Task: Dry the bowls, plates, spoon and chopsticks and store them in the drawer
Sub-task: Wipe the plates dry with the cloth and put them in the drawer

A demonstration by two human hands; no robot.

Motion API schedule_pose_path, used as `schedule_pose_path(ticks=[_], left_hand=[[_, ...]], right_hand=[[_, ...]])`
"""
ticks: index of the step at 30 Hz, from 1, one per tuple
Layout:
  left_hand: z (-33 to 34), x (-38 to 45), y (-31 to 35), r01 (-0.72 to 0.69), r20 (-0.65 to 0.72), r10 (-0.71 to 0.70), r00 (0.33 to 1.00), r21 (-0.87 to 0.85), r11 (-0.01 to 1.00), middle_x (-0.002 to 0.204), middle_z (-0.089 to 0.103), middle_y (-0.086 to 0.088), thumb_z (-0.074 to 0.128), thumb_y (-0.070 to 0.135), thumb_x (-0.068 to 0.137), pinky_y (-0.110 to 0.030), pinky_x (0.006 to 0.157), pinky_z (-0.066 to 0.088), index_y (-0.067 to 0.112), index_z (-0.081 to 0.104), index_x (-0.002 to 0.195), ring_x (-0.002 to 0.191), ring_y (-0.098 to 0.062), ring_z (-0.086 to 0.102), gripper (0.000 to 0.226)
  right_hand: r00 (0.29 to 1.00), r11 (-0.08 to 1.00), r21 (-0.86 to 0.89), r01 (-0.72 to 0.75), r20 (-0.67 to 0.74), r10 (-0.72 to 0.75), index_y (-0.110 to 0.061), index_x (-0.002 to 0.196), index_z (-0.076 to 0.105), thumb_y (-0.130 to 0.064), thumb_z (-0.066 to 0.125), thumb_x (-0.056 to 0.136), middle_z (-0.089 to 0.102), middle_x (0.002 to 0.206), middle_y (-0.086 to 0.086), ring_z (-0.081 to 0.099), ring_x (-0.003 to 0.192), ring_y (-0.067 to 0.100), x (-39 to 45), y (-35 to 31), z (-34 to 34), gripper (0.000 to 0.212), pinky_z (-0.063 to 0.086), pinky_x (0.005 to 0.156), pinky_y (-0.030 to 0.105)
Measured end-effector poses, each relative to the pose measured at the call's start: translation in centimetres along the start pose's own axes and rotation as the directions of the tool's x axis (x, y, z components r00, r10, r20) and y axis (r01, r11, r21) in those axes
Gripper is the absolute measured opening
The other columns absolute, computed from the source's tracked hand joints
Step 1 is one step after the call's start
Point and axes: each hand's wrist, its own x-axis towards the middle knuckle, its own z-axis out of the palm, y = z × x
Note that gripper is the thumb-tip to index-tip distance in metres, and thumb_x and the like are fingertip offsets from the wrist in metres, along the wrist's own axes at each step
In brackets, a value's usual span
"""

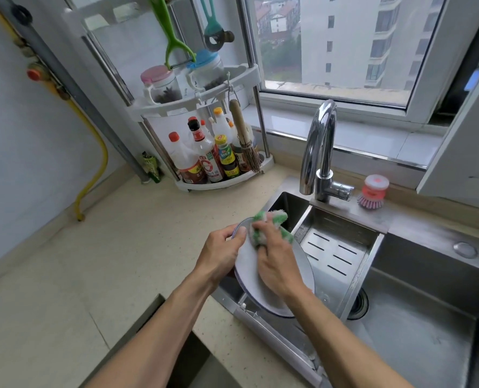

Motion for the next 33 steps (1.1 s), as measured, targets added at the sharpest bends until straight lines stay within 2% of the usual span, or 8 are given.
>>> schedule_pose_path(ticks=[4, 8, 12, 15, 19, 22, 28, 33], left_hand=[[-0.1, 0.3, 0.7, -0.021, -0.034, 0.021, 0.999, -0.002, 1.0, 0.096, 0.077, 0.002, 0.052, 0.031, 0.103, -0.034, 0.069, 0.059, 0.023, 0.074, 0.111, 0.086, -0.019, 0.073, 0.025], [-0.6, 0.1, 1.2, -0.028, -0.095, 0.03, 0.995, 0.027, 0.999, 0.085, 0.073, 0.001, 0.049, 0.024, 0.103, -0.026, 0.052, 0.051, 0.021, 0.072, 0.114, 0.069, -0.015, 0.068, 0.026], [-0.3, 0.2, 2.3, -0.109, -0.116, 0.123, 0.986, 0.121, 0.987, 0.117, 0.072, 0.0, 0.046, 0.044, 0.089, -0.043, 0.08, 0.062, 0.023, 0.063, 0.134, 0.097, -0.019, 0.071, 0.052], [-0.2, 0.2, 2.6, -0.135, -0.082, 0.147, 0.986, 0.133, 0.982, 0.117, 0.072, 0.002, 0.045, 0.05, 0.083, -0.045, 0.087, 0.059, 0.024, 0.064, 0.133, 0.1, -0.02, 0.07, 0.059], [-1.4, 0.6, 2.7, -0.12, -0.081, 0.126, 0.989, 0.074, 0.99, 0.104, 0.075, 0.0, 0.05, 0.04, 0.096, -0.051, 0.085, 0.059, 0.023, 0.068, 0.125, 0.092, -0.023, 0.073, 0.039], [-2.1, 0.8, 2.5, -0.123, -0.16, 0.133, 0.978, 0.07, 0.99, 0.105, 0.075, 0.0, 0.048, 0.032, 0.102, -0.046, 0.08, 0.062, 0.022, 0.066, 0.13, 0.09, -0.019, 0.073, 0.034], [-1.5, 0.1, 0.8, -0.114, -0.14, 0.12, 0.983, 0.048, 0.992, 0.094, 0.076, -0.001, 0.046, 0.031, 0.105, -0.037, 0.063, 0.06, 0.026, 0.068, 0.122, 0.082, -0.021, 0.073, 0.029], [-0.9, -0.1, 1.4, -0.133, -0.063, 0.131, 0.989, -0.026, 0.991, 0.099, 0.076, -0.002, 0.048, 0.026, 0.105, -0.047, 0.081, 0.061, 0.024, 0.071, 0.117, 0.092, -0.026, 0.073, 0.026]], right_hand=[[0.978, 0.986, 0.098, 0.138, 0.142, -0.151, -0.03, 0.151, 0.038, -0.006, 0.039, 0.098, 0.036, 0.159, 0.004, 0.037, 0.143, 0.02, -0.6, -1.7, -0.4, 0.059, 0.028, 0.12, 0.034], [0.973, 0.944, -0.283, 0.173, 0.199, -0.119, -0.034, 0.157, 0.023, -0.015, 0.032, 0.106, -0.005, 0.163, -0.009, -0.005, 0.154, 0.02, 1.9, 2.6, -2.8, 0.055, -0.01, 0.123, 0.039], [0.989, 0.884, -0.456, 0.102, 0.142, -0.041, -0.027, 0.159, 0.015, -0.015, 0.028, 0.105, -0.013, 0.164, -0.001, -0.009, 0.154, 0.027, 1.3, 3.8, -3.5, 0.057, -0.001, 0.126, 0.044], [0.971, 0.879, -0.422, 0.222, 0.18, -0.159, -0.03, 0.158, 0.008, -0.026, 0.021, 0.104, -0.015, 0.163, -0.002, -0.013, 0.152, 0.026, 2.0, 2.2, -3.5, 0.056, -0.005, 0.125, 0.042], [0.939, 0.81, -0.487, 0.327, 0.264, -0.22, -0.037, 0.154, -0.003, -0.043, 0.003, 0.095, -0.018, 0.163, -0.003, -0.016, 0.15, 0.023, 2.4, 2.9, -4.9, 0.06, -0.013, 0.122, 0.036], [0.948, 0.777, -0.571, 0.265, 0.303, -0.101, -0.033, 0.151, -0.01, -0.027, 0.023, 0.107, -0.023, 0.159, 0.001, -0.018, 0.151, 0.022, 0.9, 3.4, -5.1, 0.055, -0.023, 0.113, 0.028], [0.974, 0.823, -0.541, 0.173, 0.216, -0.062, -0.024, 0.16, 0.01, -0.019, 0.025, 0.108, -0.01, 0.165, 0.002, -0.009, 0.154, 0.025, 0.5, 2.4, -4.4, 0.054, -0.013, 0.116, 0.031], [0.952, 0.898, -0.341, 0.278, 0.225, -0.209, -0.032, 0.155, 0.0, -0.022, 0.025, 0.107, -0.019, 0.161, -0.005, -0.017, 0.149, 0.017, 1.5, -0.5, -2.4, 0.055, -0.01, 0.123, 0.035]])
